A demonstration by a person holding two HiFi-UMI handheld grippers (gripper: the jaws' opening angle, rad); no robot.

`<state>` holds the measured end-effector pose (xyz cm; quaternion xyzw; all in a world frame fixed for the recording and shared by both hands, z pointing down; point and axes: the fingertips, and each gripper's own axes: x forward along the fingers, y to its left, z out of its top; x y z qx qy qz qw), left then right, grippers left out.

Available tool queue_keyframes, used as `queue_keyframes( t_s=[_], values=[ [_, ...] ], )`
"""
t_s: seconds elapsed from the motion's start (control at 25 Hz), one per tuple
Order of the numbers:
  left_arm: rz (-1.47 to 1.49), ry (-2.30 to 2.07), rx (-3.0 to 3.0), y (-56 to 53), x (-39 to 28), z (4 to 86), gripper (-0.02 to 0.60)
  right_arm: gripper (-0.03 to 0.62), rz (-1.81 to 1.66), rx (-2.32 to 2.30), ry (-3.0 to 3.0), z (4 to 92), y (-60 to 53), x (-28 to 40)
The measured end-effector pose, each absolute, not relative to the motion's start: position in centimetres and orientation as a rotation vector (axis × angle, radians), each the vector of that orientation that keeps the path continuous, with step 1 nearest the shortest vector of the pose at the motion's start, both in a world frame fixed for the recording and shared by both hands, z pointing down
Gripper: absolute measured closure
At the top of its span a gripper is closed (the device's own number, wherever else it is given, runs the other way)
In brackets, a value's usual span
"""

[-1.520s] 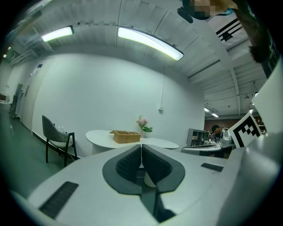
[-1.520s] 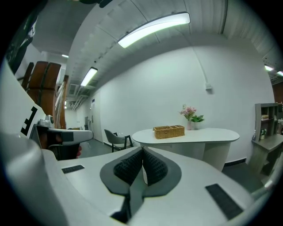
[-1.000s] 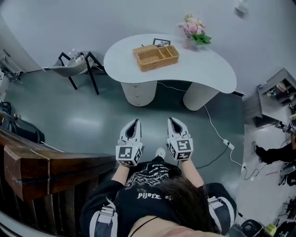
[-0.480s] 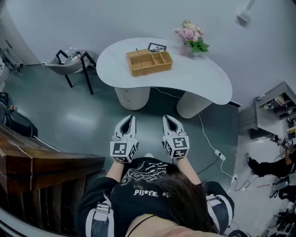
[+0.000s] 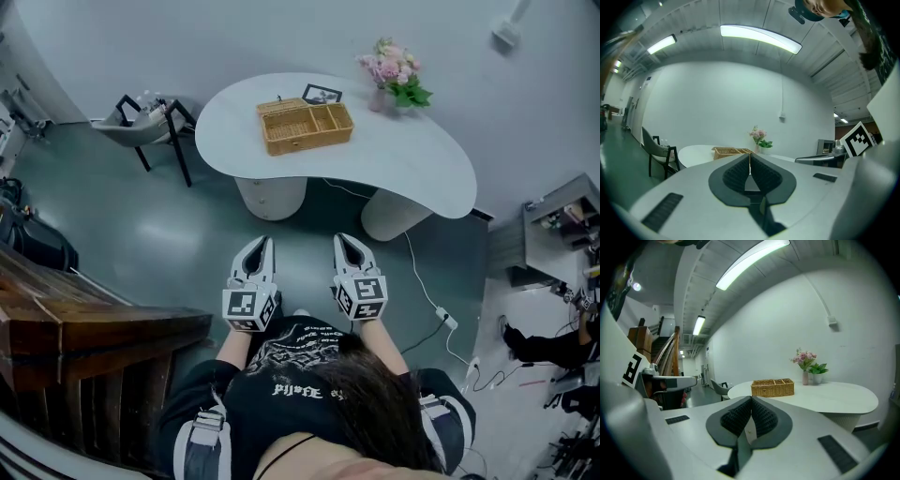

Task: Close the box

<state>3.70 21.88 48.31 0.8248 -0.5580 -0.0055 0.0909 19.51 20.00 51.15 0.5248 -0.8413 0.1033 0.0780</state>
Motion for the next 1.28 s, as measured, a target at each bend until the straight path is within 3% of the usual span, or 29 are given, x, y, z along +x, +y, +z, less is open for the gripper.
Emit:
queue_keyframes(
  t_s=[0.52,1.28],
  values=[
    [-0.027,-1.598,2.481,15.2,2.8,48.9,0.555,0.569,0.362,1.623,-2.462,52.5,14.3,19.2],
    [-0.047,-1.474,2.584,-0.8,-4.8,47.8,0.557,0.569,0.357,1.772,-2.386,51.5,0.5,11.7]
  ],
)
